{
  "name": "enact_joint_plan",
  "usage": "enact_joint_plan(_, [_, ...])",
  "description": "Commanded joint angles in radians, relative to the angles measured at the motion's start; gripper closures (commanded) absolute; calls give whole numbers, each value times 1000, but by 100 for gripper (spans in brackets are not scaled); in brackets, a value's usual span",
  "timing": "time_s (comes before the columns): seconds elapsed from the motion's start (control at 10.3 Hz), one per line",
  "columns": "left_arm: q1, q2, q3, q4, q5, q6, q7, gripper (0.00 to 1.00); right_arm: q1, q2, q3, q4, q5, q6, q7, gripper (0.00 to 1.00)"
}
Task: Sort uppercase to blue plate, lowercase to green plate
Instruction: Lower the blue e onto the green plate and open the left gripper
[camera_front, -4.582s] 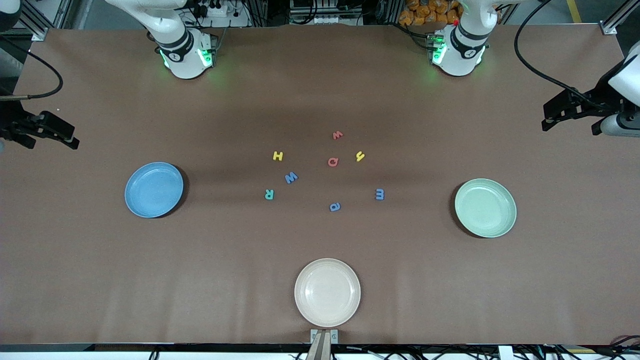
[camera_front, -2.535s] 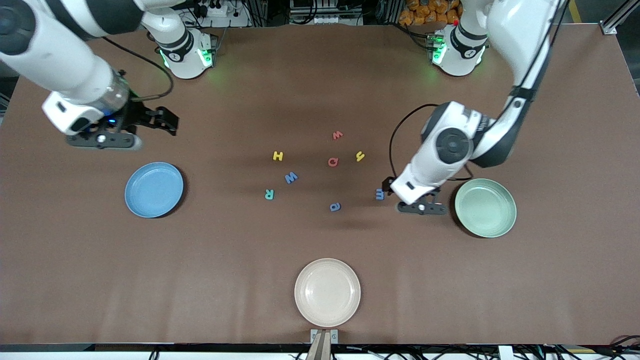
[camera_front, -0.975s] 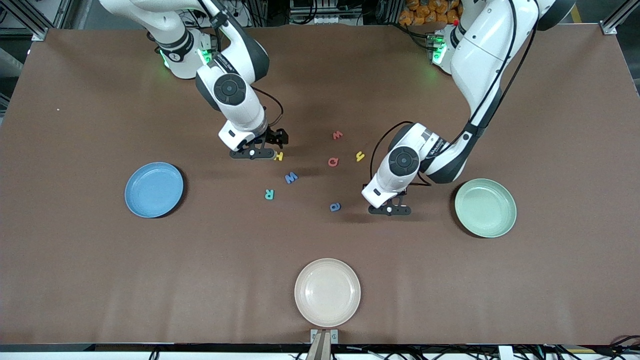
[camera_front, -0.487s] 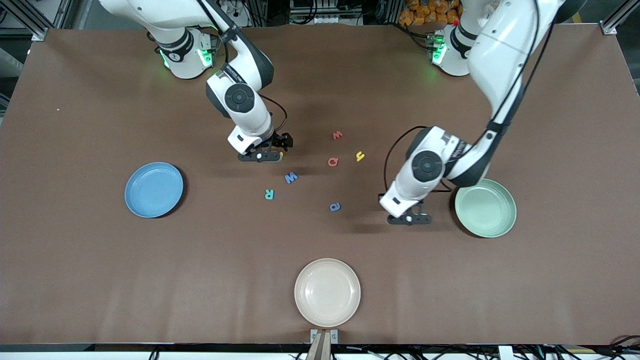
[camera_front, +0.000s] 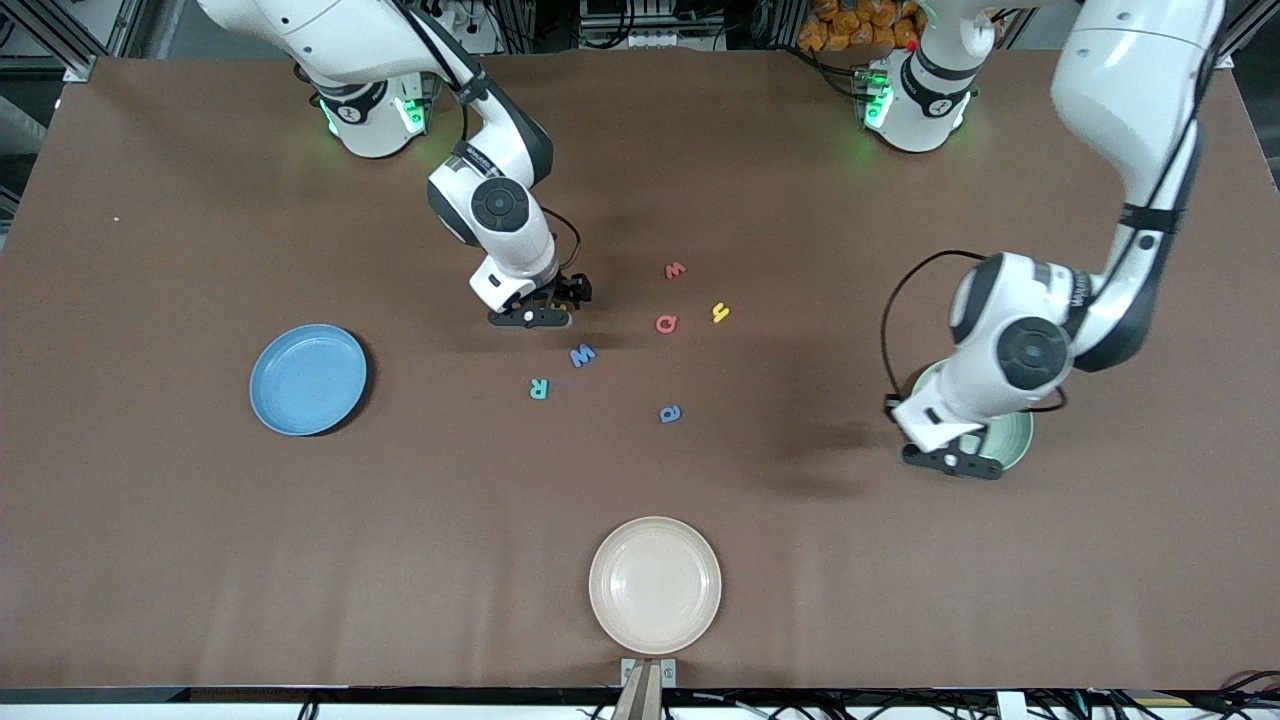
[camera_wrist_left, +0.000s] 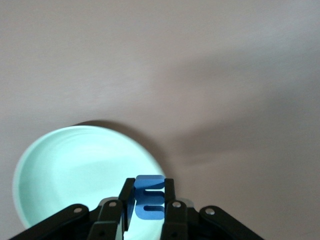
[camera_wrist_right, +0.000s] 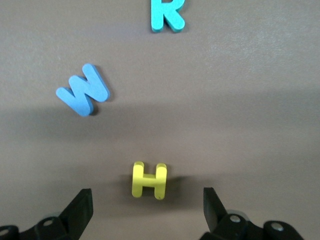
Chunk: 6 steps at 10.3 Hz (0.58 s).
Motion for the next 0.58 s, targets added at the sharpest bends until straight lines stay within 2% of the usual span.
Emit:
enact_joint_plan(0.0, [17, 29, 65, -7, 20, 14, 107, 100, 2, 20, -1, 3, -30, 24, 50, 5])
enact_joint_plan(0.1, [18, 46, 76, -10, 17, 22, 104, 100, 2, 28, -1, 3, -30, 33, 50, 6])
enact_joint_plan(0.19, [29, 48, 91, -23, 10, 23, 104, 82, 2, 37, -1, 3, -30, 43, 50, 10])
enact_joint_plan(0.29, [31, 48, 91, -42, 7, 22, 92, 72, 2, 42, -1, 3, -30, 47, 52, 10])
enact_joint_plan(0.39, [31, 42, 91, -59, 5, 22, 86, 17, 2, 45, -2, 3, -30, 47, 52, 10])
enact_joint_plan(0.49, [29, 24, 91, -65, 5, 11, 87, 0, 2, 51, -2, 2, -30, 60, 52, 11])
